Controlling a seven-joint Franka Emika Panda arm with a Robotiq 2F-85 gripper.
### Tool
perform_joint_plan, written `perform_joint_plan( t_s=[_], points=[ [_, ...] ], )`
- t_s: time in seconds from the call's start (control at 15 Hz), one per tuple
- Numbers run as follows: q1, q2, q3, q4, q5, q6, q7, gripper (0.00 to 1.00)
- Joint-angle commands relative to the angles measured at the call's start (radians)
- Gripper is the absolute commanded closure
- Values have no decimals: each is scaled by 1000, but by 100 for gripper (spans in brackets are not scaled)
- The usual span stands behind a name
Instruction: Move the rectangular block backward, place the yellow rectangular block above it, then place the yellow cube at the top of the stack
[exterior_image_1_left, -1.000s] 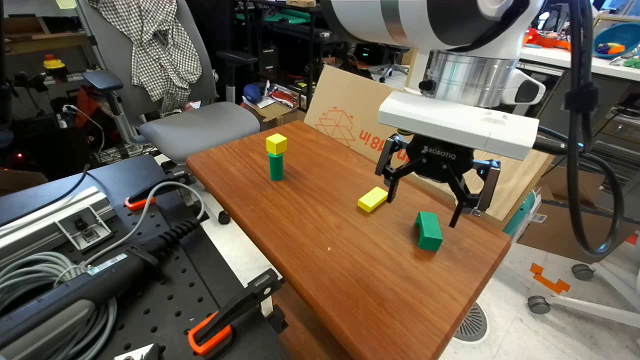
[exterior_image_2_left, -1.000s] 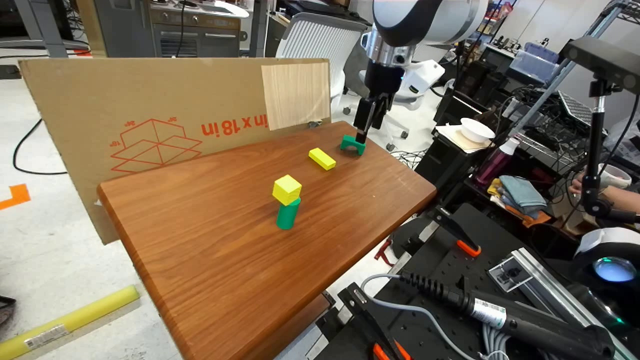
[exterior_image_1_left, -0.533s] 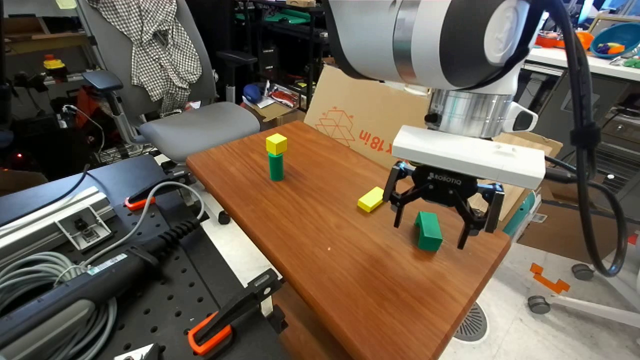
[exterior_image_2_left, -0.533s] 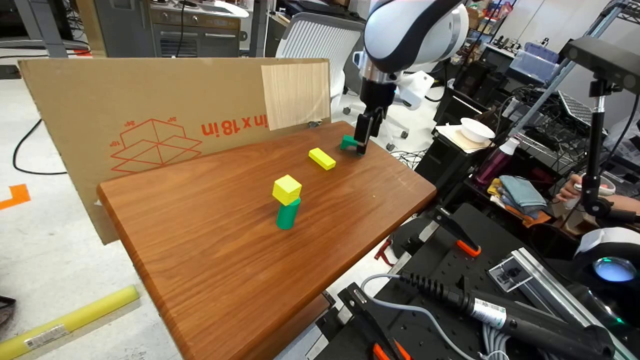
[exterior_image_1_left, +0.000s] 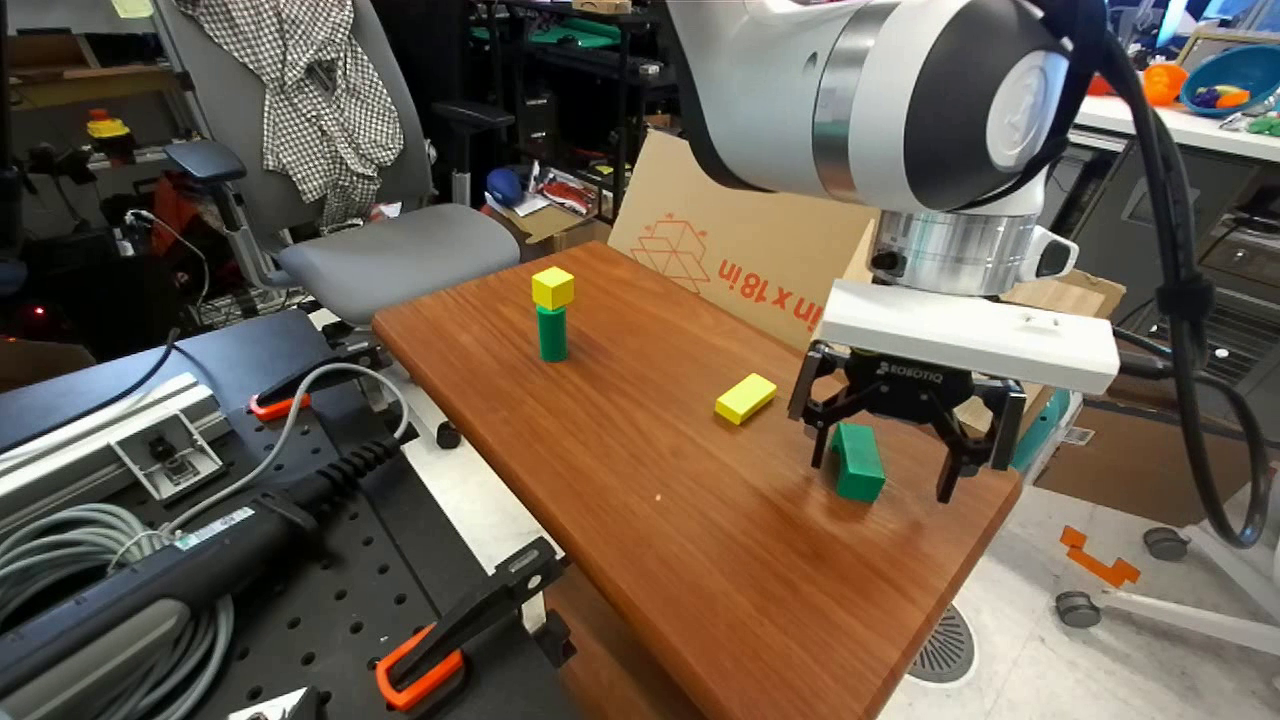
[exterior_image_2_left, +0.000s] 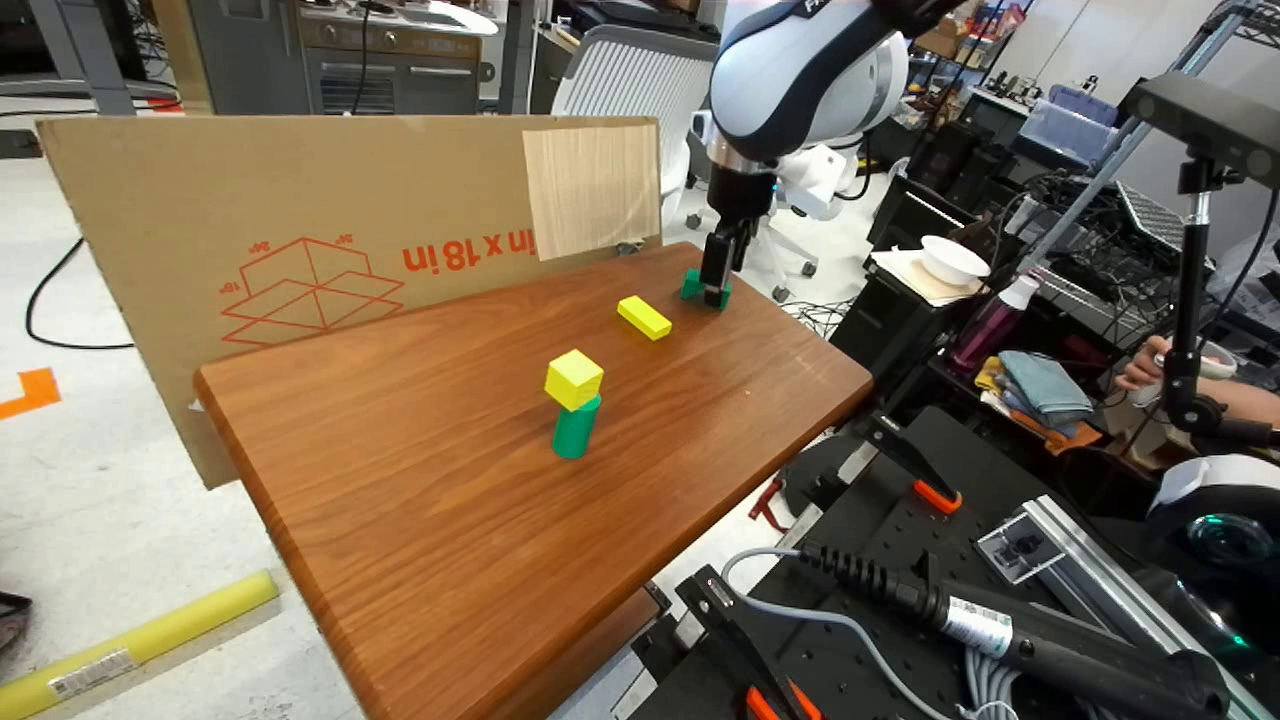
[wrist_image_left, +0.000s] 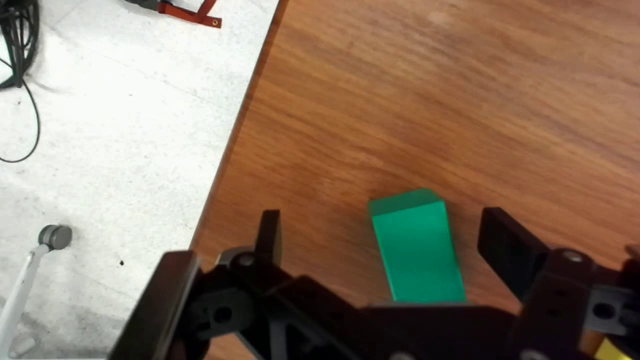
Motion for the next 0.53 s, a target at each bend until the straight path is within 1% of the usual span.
perform_joint_plan(
  t_s=[0.0, 0.13, 0.27, 0.4, 0.47],
  points=[
    [-23, 20, 24, 46, -20, -12, -41, 9],
    [-26, 20, 30, 48, -18, -11, -59, 35],
    [-26, 23, 33, 49, -17, -12, -78, 51],
    [-24, 28, 33, 47, -19, -9, -92, 65],
    [-23, 31, 33, 47, -20, -12, -99, 73]
  ],
)
